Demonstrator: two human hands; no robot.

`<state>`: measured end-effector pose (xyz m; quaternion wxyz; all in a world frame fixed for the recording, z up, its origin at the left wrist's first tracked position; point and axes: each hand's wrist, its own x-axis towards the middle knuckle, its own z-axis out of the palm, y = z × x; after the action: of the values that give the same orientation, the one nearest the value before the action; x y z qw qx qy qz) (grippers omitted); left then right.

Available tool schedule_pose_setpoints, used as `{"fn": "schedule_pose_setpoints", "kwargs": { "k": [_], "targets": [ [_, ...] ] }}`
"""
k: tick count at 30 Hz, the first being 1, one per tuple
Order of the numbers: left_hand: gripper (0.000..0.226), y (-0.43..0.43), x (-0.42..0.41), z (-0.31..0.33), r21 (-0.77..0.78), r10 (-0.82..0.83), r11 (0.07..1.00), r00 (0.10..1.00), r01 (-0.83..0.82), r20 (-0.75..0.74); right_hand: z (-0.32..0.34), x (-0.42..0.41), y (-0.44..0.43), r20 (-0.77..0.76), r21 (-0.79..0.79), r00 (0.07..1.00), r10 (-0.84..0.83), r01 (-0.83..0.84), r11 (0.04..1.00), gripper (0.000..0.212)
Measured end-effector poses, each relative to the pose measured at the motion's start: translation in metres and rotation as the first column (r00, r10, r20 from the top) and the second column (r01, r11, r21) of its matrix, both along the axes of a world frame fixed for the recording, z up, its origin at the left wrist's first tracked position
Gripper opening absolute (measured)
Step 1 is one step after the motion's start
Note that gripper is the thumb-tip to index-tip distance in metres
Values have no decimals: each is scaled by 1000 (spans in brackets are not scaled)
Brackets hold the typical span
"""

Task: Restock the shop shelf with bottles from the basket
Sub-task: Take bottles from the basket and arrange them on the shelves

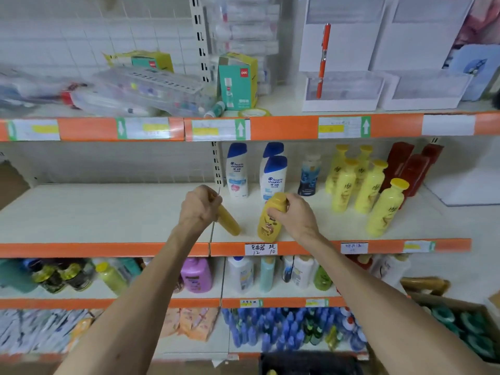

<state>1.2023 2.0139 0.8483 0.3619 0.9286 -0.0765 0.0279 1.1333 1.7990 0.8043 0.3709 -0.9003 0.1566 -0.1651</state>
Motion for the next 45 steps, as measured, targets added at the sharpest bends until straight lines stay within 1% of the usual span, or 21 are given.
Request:
{"fn": "schedule_pose_setpoints", "kwargs": {
  "k": [3,5,8,10,13,15,17,18,19,21,23,24,26,28,32,35,37,40,45],
  "targets": [
    [21,22,15,-3,21,39,999,999,-39,5,-4,21,18,-9,2,1000,27,-27,1000,39],
    [21,34,28,-5,37,58,998,998,-58,-7,-5,36,32,-17,-7,999,40,-40,999,39],
    [19,46,49,-9,90,62,994,997,-58,-42,-7,56,54,-21,-22,998,54,-54,998,41],
    [18,49,63,-15,107,43,994,995,-33,-92,-11,68,67,-32,-24,998,55,-56,998,43],
    [20,50,79,-19,82,-22,996,985,37,-174,-17,82,81,-51,-36,998,45,-47,998,45],
    [33,51,91,-19,85,-108,988,966,131,-236,-21,89,87,-60,-50,998,33,-36,998,46],
    [49,51,98,-20,136,-201,960,940,245,-276,-21,93,92,-55,-51,998,17,-20,999,45],
    [52,52,99,-22,147,-236,947,928,286,-289,-21,95,94,-56,-43,998,17,-20,999,43],
    [51,52,100,-26,135,-263,939,915,315,-307,-22,96,94,-63,-24,998,26,-27,999,41],
    [50,54,100,-35,57,-312,935,886,351,-343,-24,98,96,-91,23,994,65,-64,998,38],
    [54,55,102,-44,2,-343,932,882,363,-325,-30,98,94,-124,50,988,91,-85,995,39],
    [54,56,104,-48,0,-343,933,891,359,-298,-32,98,92,-125,67,988,94,-86,994,39],
    [51,58,108,-51,7,-343,935,906,356,-249,-34,100,90,-96,144,992,82,-67,987,38],
    [48,62,114,-52,-10,-333,940,914,340,-232,-33,105,88,-70,195,995,65,-51,979,40],
    [51,76,137,-50,-104,-257,965,948,241,-186,-27,123,89,-39,216,994,100,-90,972,43],
    [54,80,155,-49,-182,-218,966,956,183,-198,-19,144,95,14,257,995,103,-103,961,44],
    [53,80,166,-52,-208,-205,964,959,163,-196,-15,160,100,36,245,993,108,-114,963,41],
    [57,80,184,-61,-245,-184,959,968,139,-171,-13,183,106,61,182,991,118,-128,975,35],
    [51,81,208,-79,-291,-175,947,979,137,-107,-22,211,106,89,97,990,113,-121,988,39]
  ]
}}
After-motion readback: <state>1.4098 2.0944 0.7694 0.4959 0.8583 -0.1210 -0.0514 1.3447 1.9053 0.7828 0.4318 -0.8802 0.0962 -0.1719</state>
